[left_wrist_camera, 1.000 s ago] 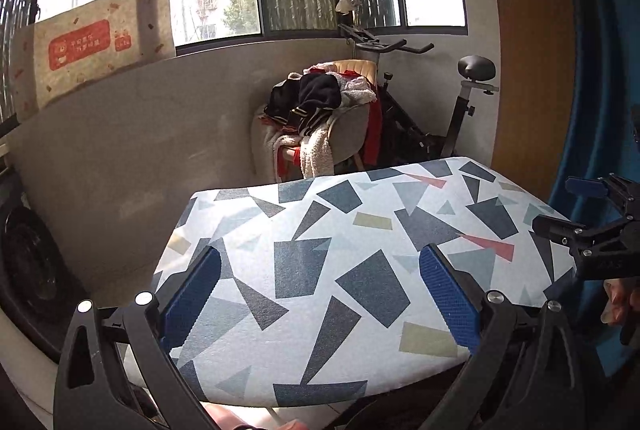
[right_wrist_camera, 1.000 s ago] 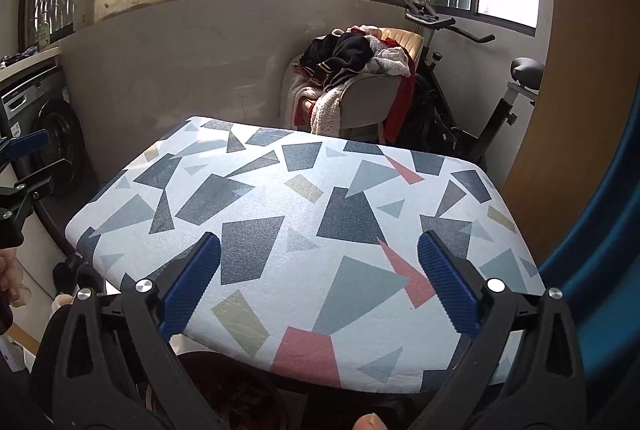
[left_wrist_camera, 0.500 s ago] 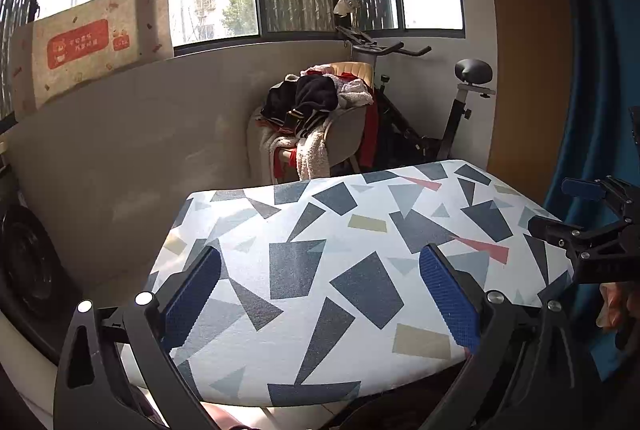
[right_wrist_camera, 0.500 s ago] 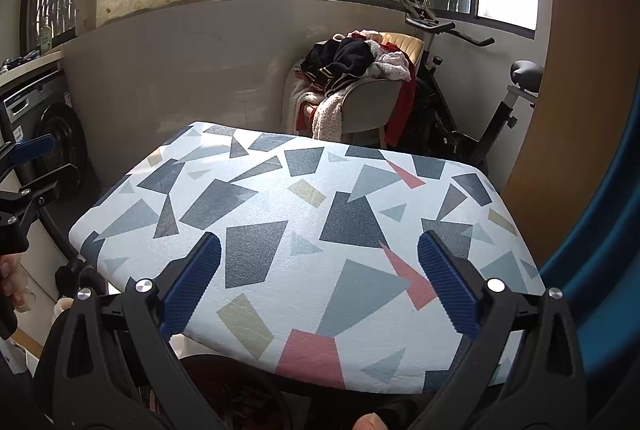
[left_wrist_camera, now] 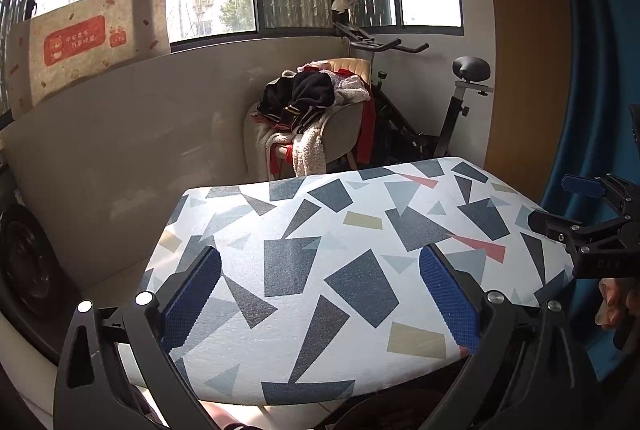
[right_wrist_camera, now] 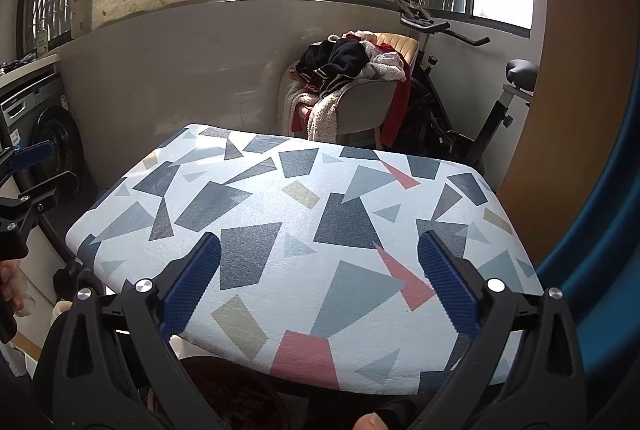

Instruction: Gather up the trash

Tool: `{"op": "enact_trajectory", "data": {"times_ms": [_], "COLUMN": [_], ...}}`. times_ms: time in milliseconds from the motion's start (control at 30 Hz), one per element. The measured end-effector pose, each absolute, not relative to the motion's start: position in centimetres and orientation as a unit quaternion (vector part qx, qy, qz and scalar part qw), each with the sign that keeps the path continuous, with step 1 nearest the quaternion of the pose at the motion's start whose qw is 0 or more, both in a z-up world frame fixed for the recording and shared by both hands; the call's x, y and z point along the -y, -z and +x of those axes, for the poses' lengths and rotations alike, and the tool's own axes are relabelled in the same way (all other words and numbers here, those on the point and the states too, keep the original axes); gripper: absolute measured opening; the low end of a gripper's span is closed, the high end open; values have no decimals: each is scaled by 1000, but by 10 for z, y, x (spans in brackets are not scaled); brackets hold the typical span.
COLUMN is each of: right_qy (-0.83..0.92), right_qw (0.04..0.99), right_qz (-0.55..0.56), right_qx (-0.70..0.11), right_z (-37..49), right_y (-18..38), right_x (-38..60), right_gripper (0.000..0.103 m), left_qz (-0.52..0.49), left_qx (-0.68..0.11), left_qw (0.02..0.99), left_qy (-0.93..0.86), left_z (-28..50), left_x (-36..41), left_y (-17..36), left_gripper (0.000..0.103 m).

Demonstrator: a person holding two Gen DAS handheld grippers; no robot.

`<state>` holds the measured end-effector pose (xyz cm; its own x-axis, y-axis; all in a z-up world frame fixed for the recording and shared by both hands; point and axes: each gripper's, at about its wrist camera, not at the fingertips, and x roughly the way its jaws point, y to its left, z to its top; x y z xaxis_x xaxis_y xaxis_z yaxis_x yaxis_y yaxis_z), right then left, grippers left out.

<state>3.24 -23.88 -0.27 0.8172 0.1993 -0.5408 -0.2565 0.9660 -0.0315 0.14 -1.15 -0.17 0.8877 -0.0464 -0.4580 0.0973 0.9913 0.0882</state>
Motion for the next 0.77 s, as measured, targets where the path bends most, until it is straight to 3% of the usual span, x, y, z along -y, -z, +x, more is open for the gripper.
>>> {"op": "enact_trajectory", "data": {"times_ms": [767], "right_qy": [-118], "right_qw": [951], "right_qz": [-50], "right_qx": [-280], "right_z": [34], "right_y": [4], "right_x": [241], "right_gripper": [97], "left_qz": [52], "left_qx": [-242], "left_qw": [968], "left_qy": [30], "left_z": [6], "left_x": [11], "left_y": [2], "left_gripper": [97]}}
